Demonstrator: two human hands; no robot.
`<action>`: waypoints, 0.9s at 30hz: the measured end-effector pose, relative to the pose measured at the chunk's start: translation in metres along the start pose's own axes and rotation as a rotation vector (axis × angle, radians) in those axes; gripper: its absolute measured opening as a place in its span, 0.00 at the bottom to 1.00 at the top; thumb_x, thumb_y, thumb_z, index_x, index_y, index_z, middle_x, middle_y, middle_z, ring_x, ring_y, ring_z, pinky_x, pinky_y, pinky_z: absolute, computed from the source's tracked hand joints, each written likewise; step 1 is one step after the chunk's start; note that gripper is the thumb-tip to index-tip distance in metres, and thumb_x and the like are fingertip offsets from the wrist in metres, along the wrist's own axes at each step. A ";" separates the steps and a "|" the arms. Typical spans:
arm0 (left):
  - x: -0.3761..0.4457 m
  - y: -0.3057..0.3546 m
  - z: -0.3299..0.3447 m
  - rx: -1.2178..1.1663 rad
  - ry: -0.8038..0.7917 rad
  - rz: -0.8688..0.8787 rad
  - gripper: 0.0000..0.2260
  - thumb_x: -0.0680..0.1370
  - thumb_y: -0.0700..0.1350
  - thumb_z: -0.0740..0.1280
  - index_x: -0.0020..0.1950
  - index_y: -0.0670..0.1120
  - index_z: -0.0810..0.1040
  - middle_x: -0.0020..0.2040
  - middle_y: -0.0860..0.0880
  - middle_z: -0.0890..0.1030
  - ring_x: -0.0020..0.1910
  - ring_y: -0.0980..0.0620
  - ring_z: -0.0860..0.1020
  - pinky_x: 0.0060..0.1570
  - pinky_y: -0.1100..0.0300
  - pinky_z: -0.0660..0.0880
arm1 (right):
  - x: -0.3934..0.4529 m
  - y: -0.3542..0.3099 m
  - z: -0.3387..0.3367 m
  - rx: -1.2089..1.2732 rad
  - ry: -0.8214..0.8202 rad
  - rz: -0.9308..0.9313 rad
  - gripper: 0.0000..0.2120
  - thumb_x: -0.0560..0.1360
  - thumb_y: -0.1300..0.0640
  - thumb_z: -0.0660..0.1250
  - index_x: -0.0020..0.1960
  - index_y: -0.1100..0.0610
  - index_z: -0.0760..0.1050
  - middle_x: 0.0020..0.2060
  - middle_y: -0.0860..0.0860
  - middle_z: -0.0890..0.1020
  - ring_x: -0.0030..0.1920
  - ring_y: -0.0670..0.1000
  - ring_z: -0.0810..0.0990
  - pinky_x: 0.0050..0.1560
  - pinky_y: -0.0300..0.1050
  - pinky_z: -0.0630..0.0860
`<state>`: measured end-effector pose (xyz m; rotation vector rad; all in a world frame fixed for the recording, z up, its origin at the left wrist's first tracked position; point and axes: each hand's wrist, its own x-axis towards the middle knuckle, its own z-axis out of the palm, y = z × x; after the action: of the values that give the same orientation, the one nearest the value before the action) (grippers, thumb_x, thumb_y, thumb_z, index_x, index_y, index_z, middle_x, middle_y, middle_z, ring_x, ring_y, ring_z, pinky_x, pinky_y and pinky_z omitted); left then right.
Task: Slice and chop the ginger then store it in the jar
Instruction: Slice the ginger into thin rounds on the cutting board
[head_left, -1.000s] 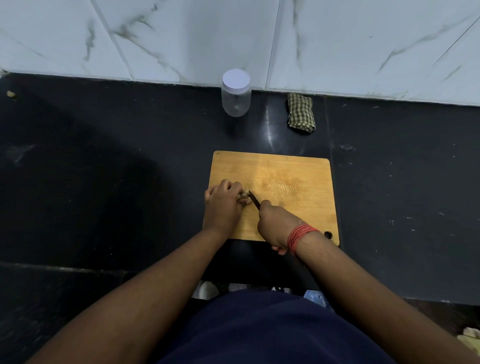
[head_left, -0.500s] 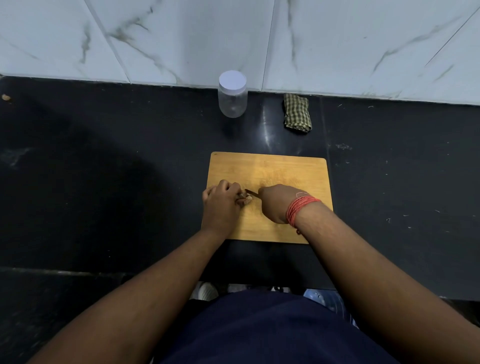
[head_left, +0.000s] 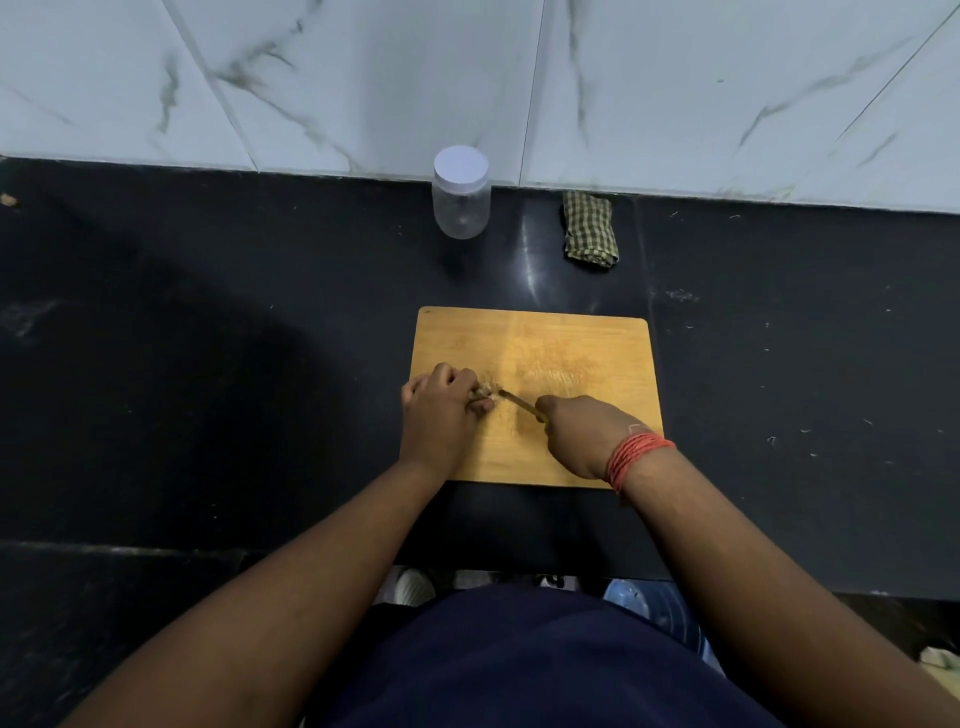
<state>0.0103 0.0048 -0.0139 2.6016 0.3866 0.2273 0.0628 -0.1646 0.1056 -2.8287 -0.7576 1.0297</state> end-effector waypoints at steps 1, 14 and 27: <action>0.000 -0.001 0.000 -0.005 -0.003 0.002 0.09 0.77 0.55 0.69 0.51 0.52 0.77 0.50 0.53 0.74 0.52 0.53 0.72 0.64 0.49 0.64 | 0.000 0.004 0.003 0.011 0.006 0.017 0.19 0.79 0.63 0.54 0.68 0.56 0.68 0.51 0.57 0.79 0.43 0.55 0.75 0.42 0.47 0.74; -0.002 -0.002 0.004 0.025 -0.045 -0.018 0.10 0.79 0.53 0.67 0.56 0.50 0.77 0.54 0.50 0.74 0.57 0.48 0.72 0.65 0.48 0.65 | 0.004 0.014 0.053 0.280 0.174 0.102 0.16 0.80 0.65 0.51 0.67 0.61 0.62 0.48 0.61 0.80 0.45 0.61 0.79 0.40 0.47 0.69; 0.003 0.020 0.010 0.128 -0.042 0.038 0.13 0.78 0.57 0.66 0.57 0.51 0.78 0.55 0.51 0.76 0.56 0.49 0.73 0.66 0.46 0.62 | 0.002 0.033 0.069 0.538 0.372 0.219 0.09 0.82 0.59 0.52 0.60 0.61 0.65 0.37 0.52 0.74 0.32 0.51 0.73 0.28 0.45 0.63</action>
<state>0.0199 -0.0158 -0.0119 2.7365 0.3479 0.1647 0.0359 -0.2017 0.0444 -2.5353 -0.1106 0.5738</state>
